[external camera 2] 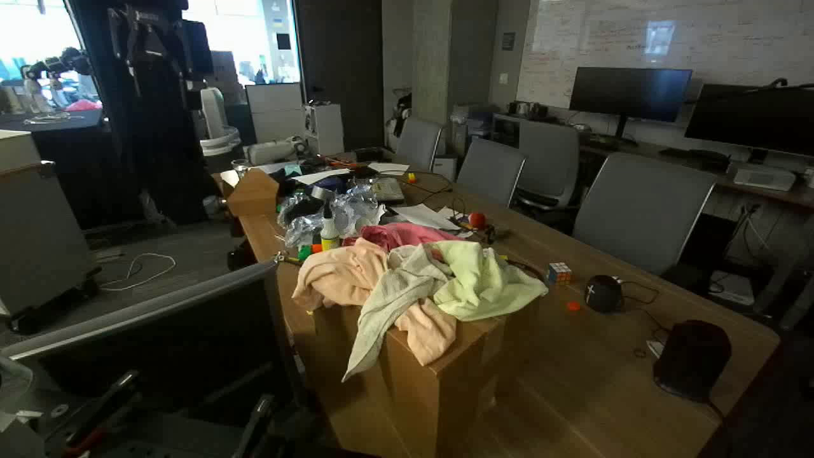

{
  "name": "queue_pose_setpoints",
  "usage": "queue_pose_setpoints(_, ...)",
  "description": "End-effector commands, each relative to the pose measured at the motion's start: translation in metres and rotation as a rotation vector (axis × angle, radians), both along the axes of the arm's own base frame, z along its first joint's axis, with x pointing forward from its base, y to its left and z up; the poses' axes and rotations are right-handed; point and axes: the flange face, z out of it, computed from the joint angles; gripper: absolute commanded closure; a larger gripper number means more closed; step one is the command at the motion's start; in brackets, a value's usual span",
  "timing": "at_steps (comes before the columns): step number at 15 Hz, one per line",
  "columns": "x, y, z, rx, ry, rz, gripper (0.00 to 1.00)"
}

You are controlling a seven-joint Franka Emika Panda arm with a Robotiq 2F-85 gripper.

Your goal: Put the green and white towel and peach shirt on the backrest of the chair

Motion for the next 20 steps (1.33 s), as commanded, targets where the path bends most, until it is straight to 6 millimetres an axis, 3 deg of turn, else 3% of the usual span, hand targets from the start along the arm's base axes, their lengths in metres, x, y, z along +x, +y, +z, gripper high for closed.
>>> queue_pose_setpoints(1, 0.0, 0.0, 0.003, 0.0, -0.004, 0.0, 0.0)
queue_pose_setpoints(9, 0.003, -0.001, 0.007, 0.002, -0.016, -0.002, 0.0)
queue_pose_setpoints(11, 0.021, -0.01, 0.006, 0.006, -0.014, -0.047, 0.0)
queue_pose_setpoints(15, 0.07, -0.051, -0.009, 0.035, -0.049, -0.221, 0.0)
queue_pose_setpoints(20, 0.126, -0.107, -0.053, 0.066, -0.098, -0.419, 0.0)
